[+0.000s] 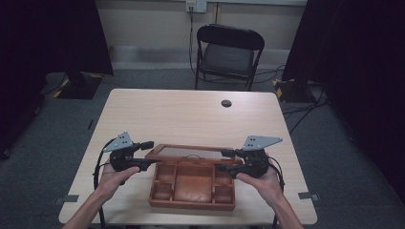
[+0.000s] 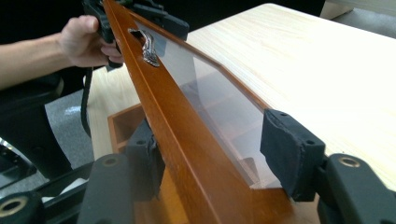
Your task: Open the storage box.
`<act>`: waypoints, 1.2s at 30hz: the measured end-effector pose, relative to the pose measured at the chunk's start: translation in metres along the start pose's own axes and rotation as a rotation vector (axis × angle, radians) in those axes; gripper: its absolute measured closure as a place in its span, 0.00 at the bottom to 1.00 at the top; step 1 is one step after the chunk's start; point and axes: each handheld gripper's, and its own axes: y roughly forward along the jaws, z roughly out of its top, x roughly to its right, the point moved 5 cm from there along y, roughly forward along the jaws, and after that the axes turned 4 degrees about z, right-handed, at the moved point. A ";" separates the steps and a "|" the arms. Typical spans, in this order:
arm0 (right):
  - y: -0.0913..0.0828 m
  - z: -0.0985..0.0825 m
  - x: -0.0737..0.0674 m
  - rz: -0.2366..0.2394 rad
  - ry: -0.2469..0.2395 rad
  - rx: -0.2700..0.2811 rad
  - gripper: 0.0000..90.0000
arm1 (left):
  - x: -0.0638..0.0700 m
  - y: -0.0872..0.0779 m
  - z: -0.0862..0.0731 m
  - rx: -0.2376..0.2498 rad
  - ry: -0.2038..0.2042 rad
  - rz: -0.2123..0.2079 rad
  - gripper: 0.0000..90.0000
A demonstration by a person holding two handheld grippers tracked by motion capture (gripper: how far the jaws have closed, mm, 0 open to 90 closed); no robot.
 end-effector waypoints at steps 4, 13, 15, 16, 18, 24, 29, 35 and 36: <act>-0.003 0.002 0.004 -0.017 0.003 0.012 0.48 | -0.001 0.003 0.002 0.011 -0.008 -0.004 0.41; -0.008 0.005 0.013 -0.043 0.024 0.044 0.49 | -0.002 0.008 0.008 0.014 -0.007 -0.013 0.41; -0.008 0.005 0.016 -0.052 0.031 0.053 0.49 | -0.003 0.010 0.010 0.019 -0.007 -0.012 0.41; -0.008 0.006 0.017 -0.054 0.034 0.058 0.49 | -0.003 0.011 0.011 0.021 -0.016 -0.012 0.41; -0.009 0.006 0.020 -0.063 0.046 0.069 0.49 | -0.004 0.013 0.011 0.024 -0.012 -0.012 0.43; -0.008 0.007 0.025 -0.070 0.048 0.071 0.51 | -0.005 0.014 0.012 0.032 -0.008 -0.011 0.47; -0.005 0.009 0.028 -0.081 0.046 0.073 0.52 | -0.007 0.015 0.014 0.025 -0.008 -0.014 0.48; -0.004 0.012 0.033 -0.091 0.050 0.095 0.51 | -0.010 0.018 0.018 0.023 -0.010 -0.017 0.50; -0.004 0.013 0.033 -0.092 0.050 0.096 0.52 | -0.010 0.019 0.018 0.023 -0.016 -0.016 0.50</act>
